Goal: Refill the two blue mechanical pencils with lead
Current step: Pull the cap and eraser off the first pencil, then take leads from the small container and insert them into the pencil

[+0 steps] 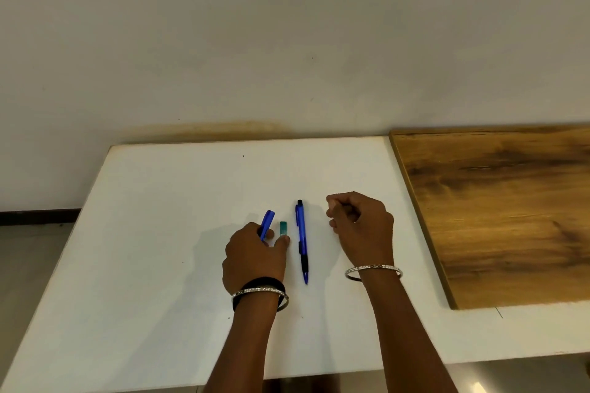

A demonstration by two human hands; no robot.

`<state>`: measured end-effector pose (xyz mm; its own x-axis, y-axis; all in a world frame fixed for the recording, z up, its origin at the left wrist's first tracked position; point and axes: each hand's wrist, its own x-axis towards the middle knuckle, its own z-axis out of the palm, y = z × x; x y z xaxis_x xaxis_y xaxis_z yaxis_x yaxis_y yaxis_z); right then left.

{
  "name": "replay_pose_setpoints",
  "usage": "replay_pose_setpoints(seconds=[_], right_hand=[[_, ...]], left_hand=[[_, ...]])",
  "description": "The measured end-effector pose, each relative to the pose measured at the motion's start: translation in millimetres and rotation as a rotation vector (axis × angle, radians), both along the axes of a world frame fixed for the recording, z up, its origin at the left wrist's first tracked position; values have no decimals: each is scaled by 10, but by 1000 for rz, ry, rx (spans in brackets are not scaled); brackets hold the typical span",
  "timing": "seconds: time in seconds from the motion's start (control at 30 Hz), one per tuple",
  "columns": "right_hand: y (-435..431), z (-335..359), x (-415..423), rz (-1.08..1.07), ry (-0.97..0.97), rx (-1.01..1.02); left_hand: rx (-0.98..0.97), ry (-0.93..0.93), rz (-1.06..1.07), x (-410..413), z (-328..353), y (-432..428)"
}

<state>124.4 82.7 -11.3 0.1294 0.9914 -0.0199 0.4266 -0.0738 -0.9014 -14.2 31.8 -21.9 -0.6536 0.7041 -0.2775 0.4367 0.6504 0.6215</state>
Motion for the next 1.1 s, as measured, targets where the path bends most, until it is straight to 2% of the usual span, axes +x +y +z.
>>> replay_pose_setpoints(seconds=[0.2,0.4,0.57,0.77,0.97,1.1], right_hand=[[-40,-78,-125,111,-16,-41],[-68,-98,-209,203,-53,-68],[-50,-57,-197,185,71,-89],[-23,0,-147,183,286,-124],[-18,-29,-121,177,229,-122],[0,-26,-90,133,284,-144]], left_hand=[[-87,40,-21,32,6,13],[86,-86,-78,-14,66,41],[249,-170,-197,-9,95,71],[289,-214,-217,-24,29,83],[282,-204,-221,-6,24,84],[274,-226,-199,-10,12,88]])
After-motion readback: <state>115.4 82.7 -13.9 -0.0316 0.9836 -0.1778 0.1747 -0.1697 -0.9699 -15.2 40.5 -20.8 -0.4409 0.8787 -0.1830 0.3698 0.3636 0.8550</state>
